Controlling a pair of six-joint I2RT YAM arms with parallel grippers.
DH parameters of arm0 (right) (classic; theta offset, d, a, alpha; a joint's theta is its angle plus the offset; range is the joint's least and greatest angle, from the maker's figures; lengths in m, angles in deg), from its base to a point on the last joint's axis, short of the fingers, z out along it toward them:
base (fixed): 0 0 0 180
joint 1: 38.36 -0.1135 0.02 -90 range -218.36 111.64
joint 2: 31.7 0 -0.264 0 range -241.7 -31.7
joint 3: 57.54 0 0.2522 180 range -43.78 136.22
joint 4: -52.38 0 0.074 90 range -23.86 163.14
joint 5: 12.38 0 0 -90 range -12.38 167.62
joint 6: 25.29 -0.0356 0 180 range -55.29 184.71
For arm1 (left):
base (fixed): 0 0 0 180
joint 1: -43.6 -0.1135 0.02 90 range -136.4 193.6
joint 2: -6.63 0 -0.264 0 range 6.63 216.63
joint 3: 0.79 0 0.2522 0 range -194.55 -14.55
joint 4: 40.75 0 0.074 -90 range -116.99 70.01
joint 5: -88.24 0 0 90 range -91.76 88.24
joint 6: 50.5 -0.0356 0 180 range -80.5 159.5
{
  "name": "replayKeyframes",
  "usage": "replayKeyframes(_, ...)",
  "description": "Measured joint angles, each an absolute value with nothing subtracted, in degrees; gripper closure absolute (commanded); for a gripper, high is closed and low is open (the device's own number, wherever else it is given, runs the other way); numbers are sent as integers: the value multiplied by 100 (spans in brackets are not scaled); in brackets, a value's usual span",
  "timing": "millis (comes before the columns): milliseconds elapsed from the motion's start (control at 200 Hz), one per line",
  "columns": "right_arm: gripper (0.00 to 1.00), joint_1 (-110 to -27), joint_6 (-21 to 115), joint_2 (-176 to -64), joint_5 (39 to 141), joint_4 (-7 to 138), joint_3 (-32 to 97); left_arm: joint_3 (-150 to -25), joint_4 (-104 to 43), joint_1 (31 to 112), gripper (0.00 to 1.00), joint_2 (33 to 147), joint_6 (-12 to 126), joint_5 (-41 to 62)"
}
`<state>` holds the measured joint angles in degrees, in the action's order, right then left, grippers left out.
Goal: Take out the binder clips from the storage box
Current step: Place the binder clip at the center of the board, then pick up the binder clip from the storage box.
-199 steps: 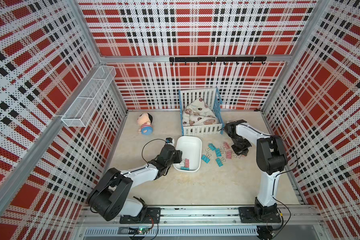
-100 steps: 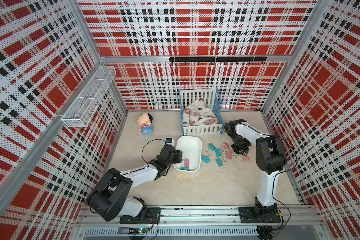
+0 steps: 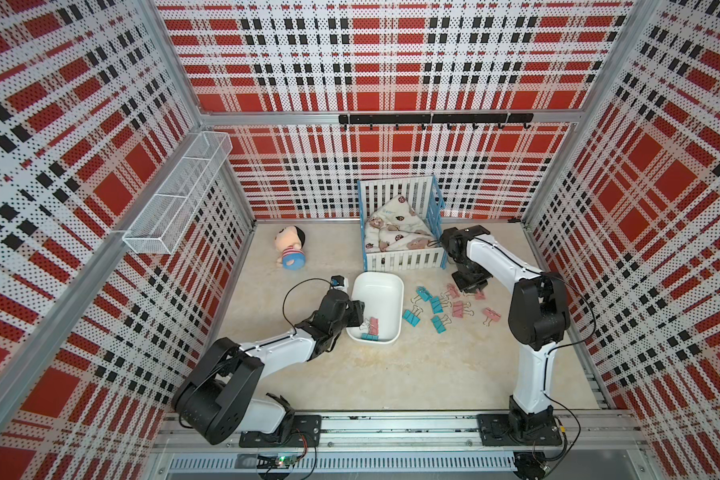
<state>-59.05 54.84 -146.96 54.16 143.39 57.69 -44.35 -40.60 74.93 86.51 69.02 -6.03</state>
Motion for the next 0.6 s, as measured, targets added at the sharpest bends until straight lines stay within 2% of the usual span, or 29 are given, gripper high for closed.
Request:
replayKeyframes(180,75,-6482,5790,-14216,6683,13327,6021,-4437,-4042,7491,47,8649,6924,-610)
replayKeyframes(376,75,-6818,5838,-13774,8685,11485,5054,-4453,-3883,7491,48,8528,6965,-651)
replayKeyframes(601,76,-7365,5833,-14109,9660,10322,4495,-4566,-3634,7484,48,8465,7035,-785)
